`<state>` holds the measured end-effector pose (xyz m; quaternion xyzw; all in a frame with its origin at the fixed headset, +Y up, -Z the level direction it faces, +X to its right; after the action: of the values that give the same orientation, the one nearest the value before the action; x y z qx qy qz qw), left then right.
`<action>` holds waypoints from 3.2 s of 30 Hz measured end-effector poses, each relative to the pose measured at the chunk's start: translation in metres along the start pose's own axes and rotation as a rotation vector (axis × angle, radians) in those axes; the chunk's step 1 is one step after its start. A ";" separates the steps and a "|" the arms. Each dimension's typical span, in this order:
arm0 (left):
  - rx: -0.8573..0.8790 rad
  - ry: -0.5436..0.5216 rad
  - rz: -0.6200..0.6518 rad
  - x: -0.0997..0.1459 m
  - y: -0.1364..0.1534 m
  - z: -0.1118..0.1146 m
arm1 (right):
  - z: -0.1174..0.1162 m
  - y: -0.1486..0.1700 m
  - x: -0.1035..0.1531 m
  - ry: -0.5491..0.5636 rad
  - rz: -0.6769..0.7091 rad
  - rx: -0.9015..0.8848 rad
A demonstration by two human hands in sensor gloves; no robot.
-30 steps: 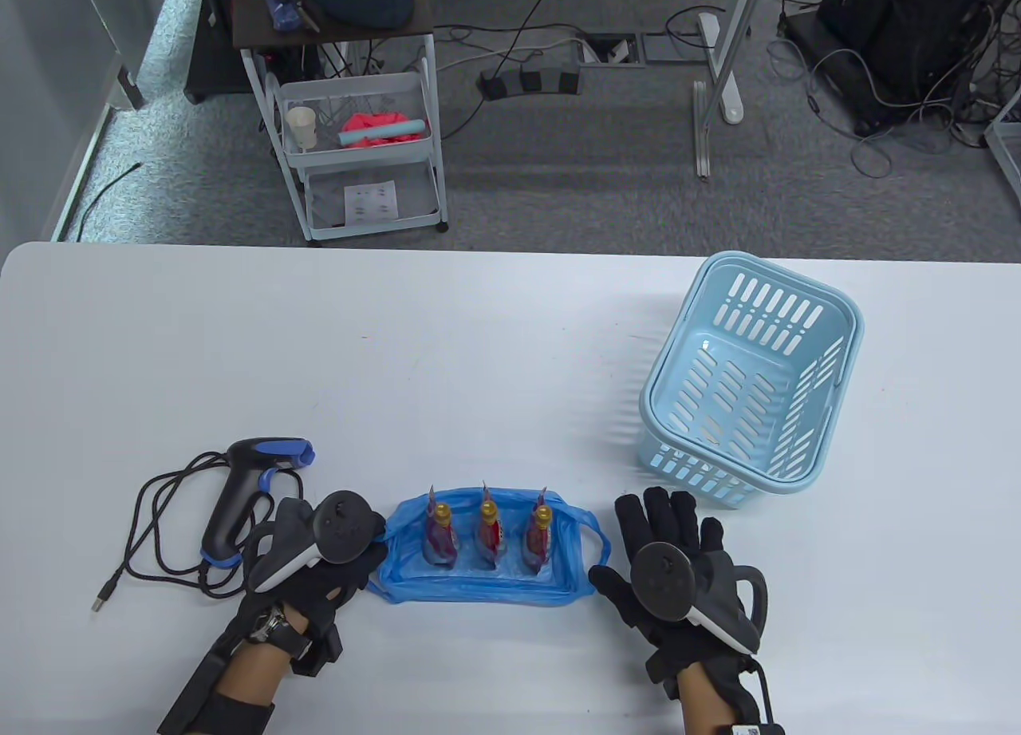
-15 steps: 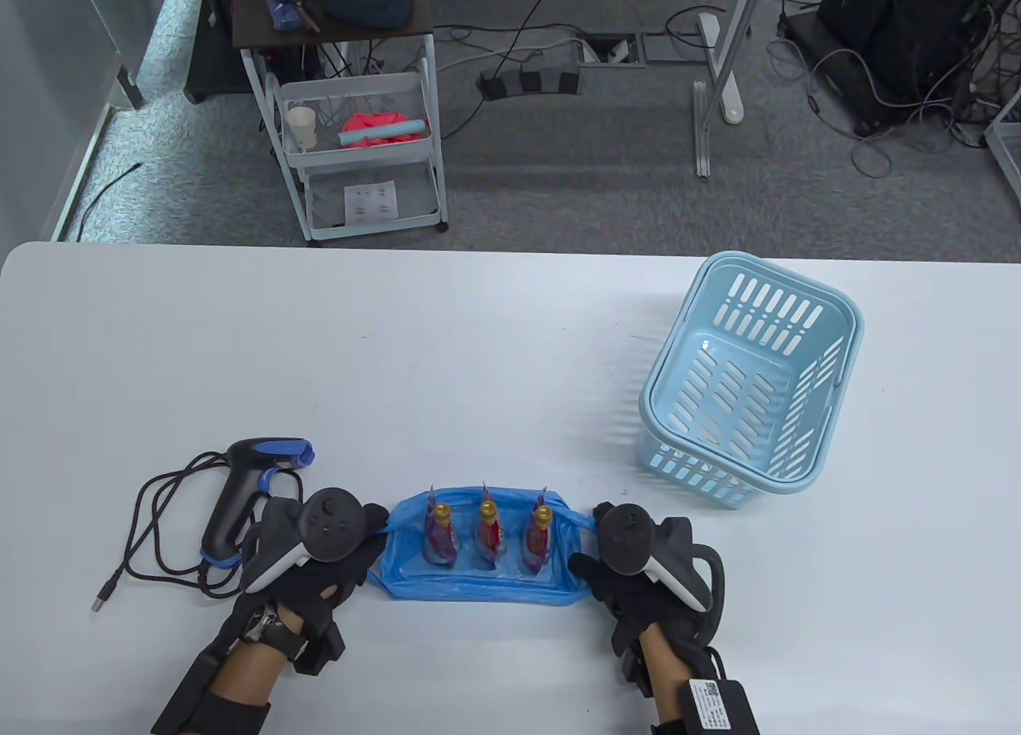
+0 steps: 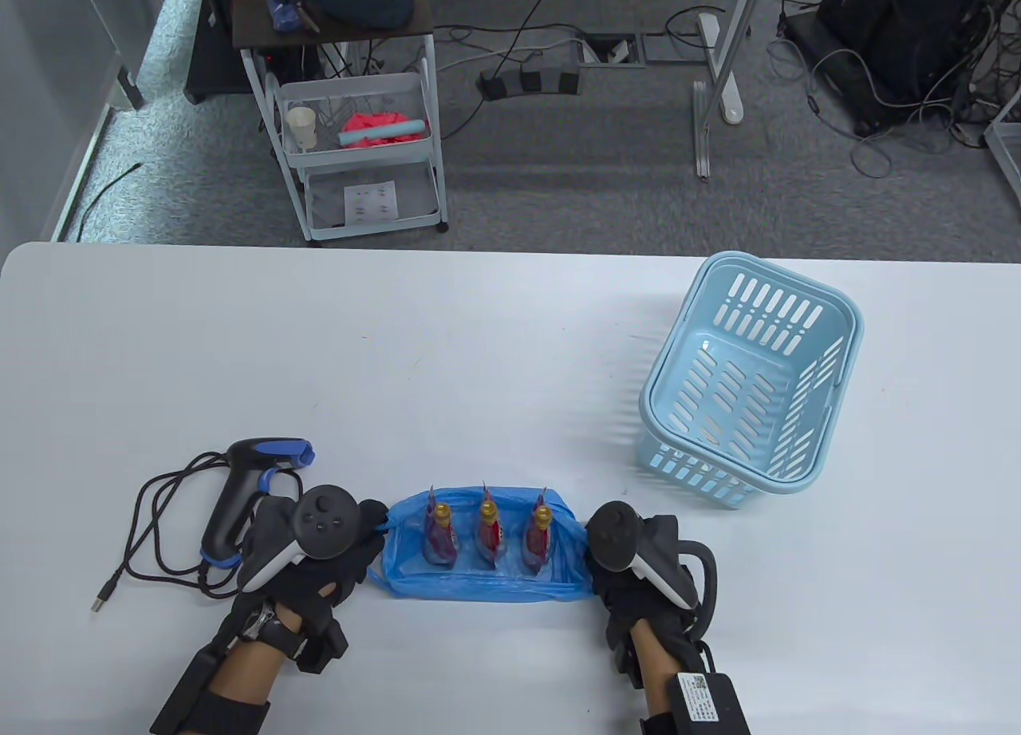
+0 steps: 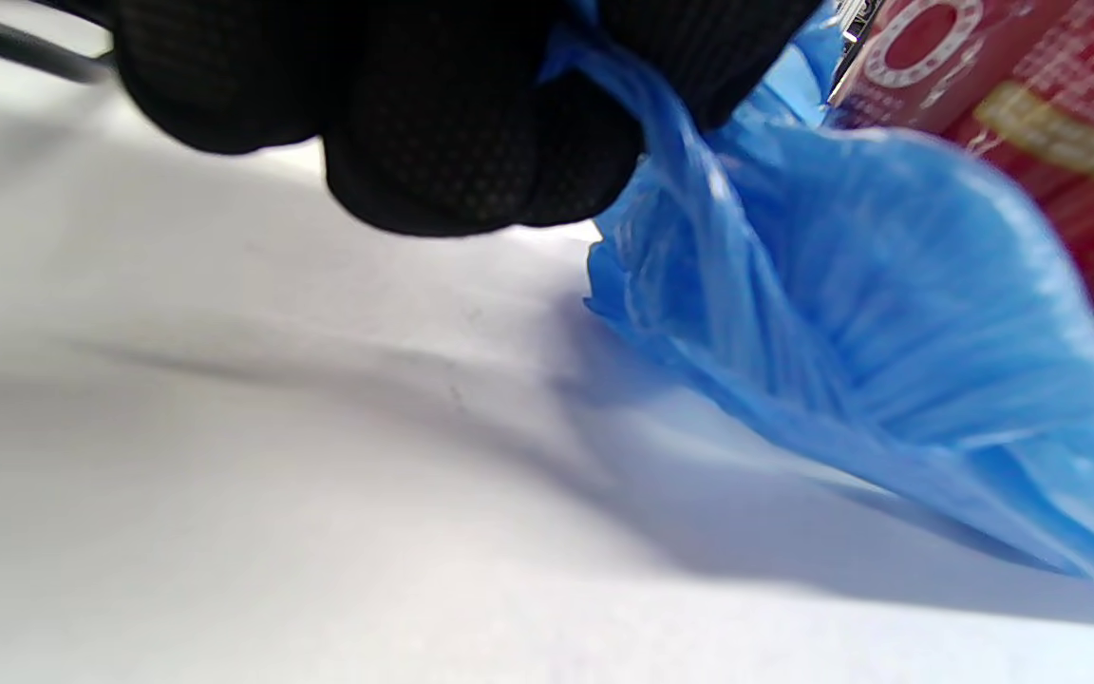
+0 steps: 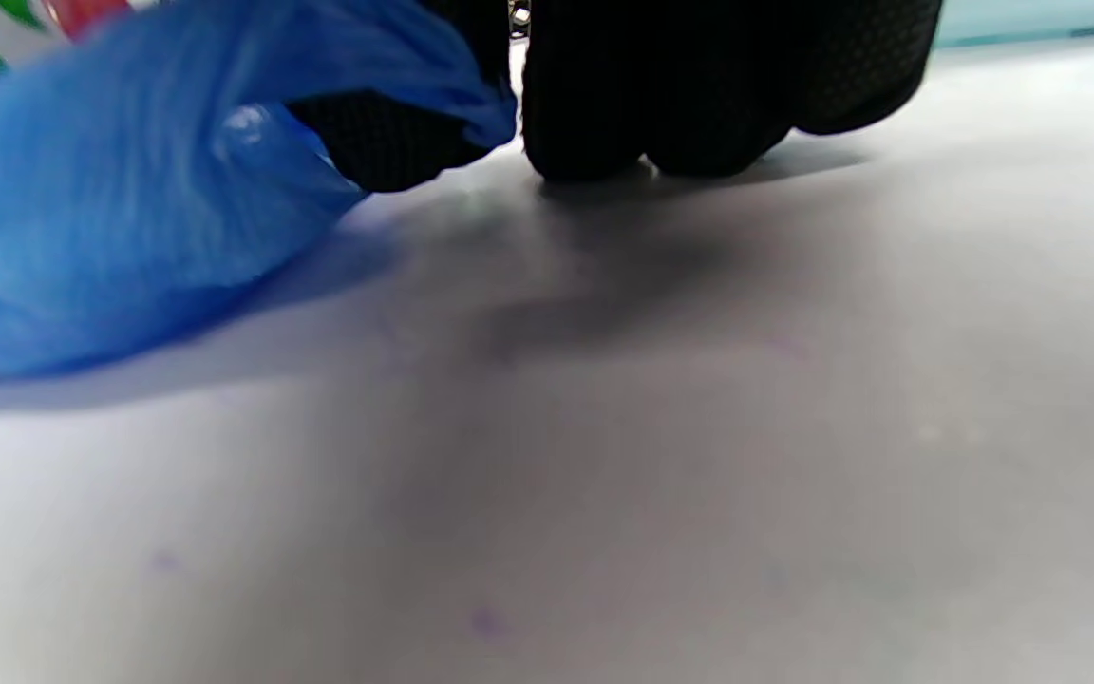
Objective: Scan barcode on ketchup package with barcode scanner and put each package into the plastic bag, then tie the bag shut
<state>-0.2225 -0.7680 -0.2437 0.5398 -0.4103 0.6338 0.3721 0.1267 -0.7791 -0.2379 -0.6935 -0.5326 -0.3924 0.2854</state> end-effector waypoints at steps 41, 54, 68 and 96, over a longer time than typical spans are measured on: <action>0.278 -0.327 0.101 0.023 -0.081 -0.151 | 0.138 -0.020 0.103 0.341 0.382 -0.388; 0.294 -0.403 0.118 0.029 -0.092 -0.178 | 0.157 -0.028 0.118 0.360 0.458 -0.438; 0.273 -0.441 0.138 0.033 -0.091 -0.188 | 0.160 -0.037 0.123 0.365 0.489 -0.425; 0.484 -0.104 0.205 0.004 -0.048 -0.117 | 0.161 -0.036 0.123 0.354 0.481 -0.417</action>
<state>-0.2234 -0.6412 -0.2437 0.6006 -0.3178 0.7193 0.1447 0.1461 -0.5751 -0.2195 -0.7634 -0.2052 -0.5283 0.3099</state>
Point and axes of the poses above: the tracker on the back of each hand, its own y axis roughly to the little-finger side, its own x axis roughly from the fingertips to the wrist, z = x × y, the point moved 3 cm from there along -x, roughly from the wrist to the fingertips, and after that the axes turned 15 degrees about -y, right-handed, at the moved point
